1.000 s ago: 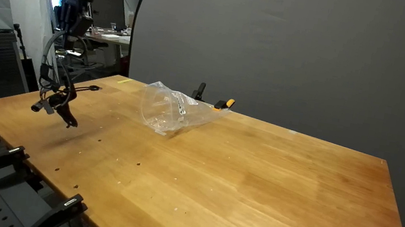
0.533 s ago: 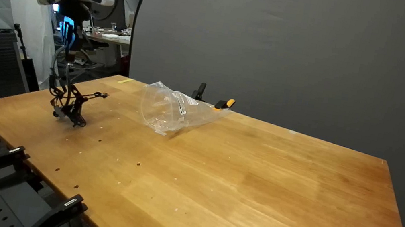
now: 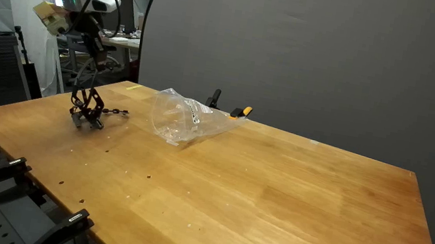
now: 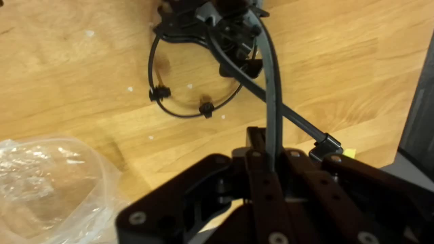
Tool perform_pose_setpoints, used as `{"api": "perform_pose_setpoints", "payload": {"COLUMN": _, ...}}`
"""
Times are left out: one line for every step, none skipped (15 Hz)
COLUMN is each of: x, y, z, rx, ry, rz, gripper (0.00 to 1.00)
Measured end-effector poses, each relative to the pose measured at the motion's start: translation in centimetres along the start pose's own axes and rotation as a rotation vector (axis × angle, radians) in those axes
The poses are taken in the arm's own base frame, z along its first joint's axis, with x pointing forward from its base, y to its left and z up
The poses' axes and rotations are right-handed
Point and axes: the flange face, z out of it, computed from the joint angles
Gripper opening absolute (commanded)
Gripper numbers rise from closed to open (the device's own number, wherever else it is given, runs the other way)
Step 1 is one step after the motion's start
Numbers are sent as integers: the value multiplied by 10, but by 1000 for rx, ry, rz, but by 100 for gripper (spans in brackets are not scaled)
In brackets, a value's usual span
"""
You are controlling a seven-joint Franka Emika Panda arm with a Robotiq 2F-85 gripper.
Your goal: Remove the cables from the plastic bag and put them on the table
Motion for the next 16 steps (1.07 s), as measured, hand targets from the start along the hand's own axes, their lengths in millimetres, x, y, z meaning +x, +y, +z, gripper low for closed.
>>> {"api": "perform_pose_setpoints", "payload": {"x": 1, "y": 12, "z": 1, "rx": -16, "ry": 26, "rz": 11, "gripper": 1}}
{"api": "perform_pose_setpoints", "payload": {"x": 2, "y": 28, "z": 3, "rx": -38, "ry": 41, "rz": 24, "gripper": 1}}
{"api": "perform_pose_setpoints", "payload": {"x": 2, "y": 45, "z": 5, "rx": -64, "ry": 48, "rz": 39, "gripper": 1}}
{"api": "perform_pose_setpoints", "payload": {"x": 0, "y": 66, "z": 7, "rx": -96, "ry": 52, "rz": 50, "gripper": 1}}
{"api": "perform_pose_setpoints", "payload": {"x": -3, "y": 89, "z": 10, "rx": -132, "ry": 53, "rz": 61, "gripper": 1}}
{"api": "perform_pose_setpoints", "payload": {"x": -7, "y": 112, "z": 14, "rx": -171, "ry": 50, "rz": 70, "gripper": 1}}
{"api": "perform_pose_setpoints", "payload": {"x": -11, "y": 134, "z": 17, "rx": -209, "ry": 46, "rz": 80, "gripper": 1}}
{"api": "perform_pose_setpoints", "payload": {"x": -15, "y": 154, "z": 20, "rx": -244, "ry": 42, "rz": 90, "gripper": 1}}
{"api": "perform_pose_setpoints", "payload": {"x": -19, "y": 172, "z": 22, "rx": -276, "ry": 40, "rz": 98, "gripper": 1}}
{"api": "perform_pose_setpoints", "payload": {"x": -21, "y": 187, "z": 22, "rx": -307, "ry": 42, "rz": 103, "gripper": 1}}
{"api": "perform_pose_setpoints", "payload": {"x": -23, "y": 199, "z": 22, "rx": -340, "ry": 48, "rz": 107, "gripper": 1}}
{"api": "perform_pose_setpoints", "payload": {"x": -23, "y": 211, "z": 22, "rx": -373, "ry": 57, "rz": 114, "gripper": 1}}
{"api": "perform_pose_setpoints", "payload": {"x": -24, "y": 220, "z": 21, "rx": -401, "ry": 69, "rz": 123, "gripper": 1}}
{"api": "perform_pose_setpoints", "payload": {"x": -24, "y": 228, "z": 19, "rx": -427, "ry": 84, "rz": 135, "gripper": 1}}
{"api": "perform_pose_setpoints", "payload": {"x": -23, "y": 234, "z": 18, "rx": -449, "ry": 100, "rz": 155, "gripper": 1}}
{"api": "perform_pose_setpoints", "payload": {"x": -22, "y": 240, "z": 16, "rx": -471, "ry": 118, "rz": 173, "gripper": 1}}
